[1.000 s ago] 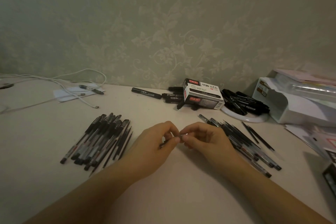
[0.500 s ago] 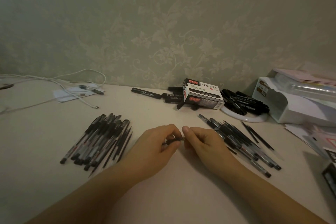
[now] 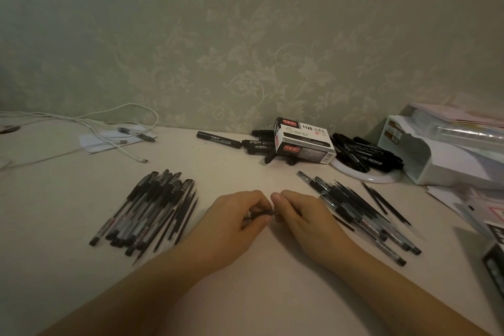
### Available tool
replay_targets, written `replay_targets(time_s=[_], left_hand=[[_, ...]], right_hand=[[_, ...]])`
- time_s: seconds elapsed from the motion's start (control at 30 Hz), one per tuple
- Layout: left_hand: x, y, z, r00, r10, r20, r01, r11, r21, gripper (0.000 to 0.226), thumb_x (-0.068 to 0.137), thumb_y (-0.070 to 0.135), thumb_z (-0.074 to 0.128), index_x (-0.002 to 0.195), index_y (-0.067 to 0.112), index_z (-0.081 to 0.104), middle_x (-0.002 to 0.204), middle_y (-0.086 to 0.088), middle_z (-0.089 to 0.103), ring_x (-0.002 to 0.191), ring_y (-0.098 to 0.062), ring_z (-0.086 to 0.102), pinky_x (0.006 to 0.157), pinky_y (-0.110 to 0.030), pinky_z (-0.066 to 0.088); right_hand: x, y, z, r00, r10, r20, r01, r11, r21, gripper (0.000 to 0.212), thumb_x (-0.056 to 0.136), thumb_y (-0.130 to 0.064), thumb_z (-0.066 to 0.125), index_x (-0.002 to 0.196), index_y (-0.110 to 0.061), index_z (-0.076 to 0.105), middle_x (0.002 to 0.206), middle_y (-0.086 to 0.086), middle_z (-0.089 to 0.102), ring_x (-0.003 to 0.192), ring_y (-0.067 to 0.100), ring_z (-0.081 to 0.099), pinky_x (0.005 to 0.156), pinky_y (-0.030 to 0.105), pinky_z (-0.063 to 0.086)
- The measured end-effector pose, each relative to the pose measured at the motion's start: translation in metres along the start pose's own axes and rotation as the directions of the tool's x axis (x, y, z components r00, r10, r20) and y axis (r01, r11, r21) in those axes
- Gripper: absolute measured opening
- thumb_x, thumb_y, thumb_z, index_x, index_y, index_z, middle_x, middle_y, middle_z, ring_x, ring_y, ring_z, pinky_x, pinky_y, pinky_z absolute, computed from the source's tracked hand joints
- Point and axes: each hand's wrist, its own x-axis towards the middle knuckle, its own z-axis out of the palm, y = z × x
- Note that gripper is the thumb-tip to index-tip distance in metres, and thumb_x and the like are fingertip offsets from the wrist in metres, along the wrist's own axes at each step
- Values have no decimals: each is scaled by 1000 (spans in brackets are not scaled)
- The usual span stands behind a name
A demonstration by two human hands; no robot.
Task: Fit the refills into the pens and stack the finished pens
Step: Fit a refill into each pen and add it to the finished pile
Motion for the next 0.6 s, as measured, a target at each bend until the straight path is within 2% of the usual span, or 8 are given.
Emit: replay_targets(time_s=[0.07,0.17,0.3,0.47,0.6], left_hand=[[0,-1,-1,999,-13,-30,13,1000,-5,11,92,27,61,101,25,66,91,15,67,86,6,60,73,-5,44],[0,-3,-3,997,-43,-60,42,999,-5,9,91,26,62,99,25,67,85,15,66,84,5,60,70,-4,43],[-1,-2,-2,999,-21,-26,21,1000,8,13,92,28,60,102,25,67,90,14,66,86,5,60,75,-7,46],[1,1,-4,999,-13,-31,13,1000,12,13,93,27,60,102,23,68,90,13,67,85,5,60,74,-6,44],[0,4,-5,999,10,-31,-10,1000,9,8,92,25,62,96,22,68,77,18,61,76,6,57,66,-5,40]], right_hand=[[-1,-2,-2,1000,11,-12,-10,999,49,39,96,-48,46,78,-17,60,64,-15,59,61,1,54,59,15,40],[-2,-1,-5,999,34,28,-35,997,67,15,97,-40,55,89,-28,62,76,-9,65,71,9,61,66,24,49],[-1,1,-5,999,7,39,-9,999,44,26,100,-34,53,77,-21,58,62,-10,51,61,4,45,59,20,38],[-1,0,-4,999,-3,46,0,998,61,30,101,-34,50,73,-23,56,60,-13,52,59,1,44,58,16,37],[-2,-1,-6,995,-50,88,47,998,35,28,101,-33,49,79,-20,58,65,2,52,61,4,45,58,18,36]])
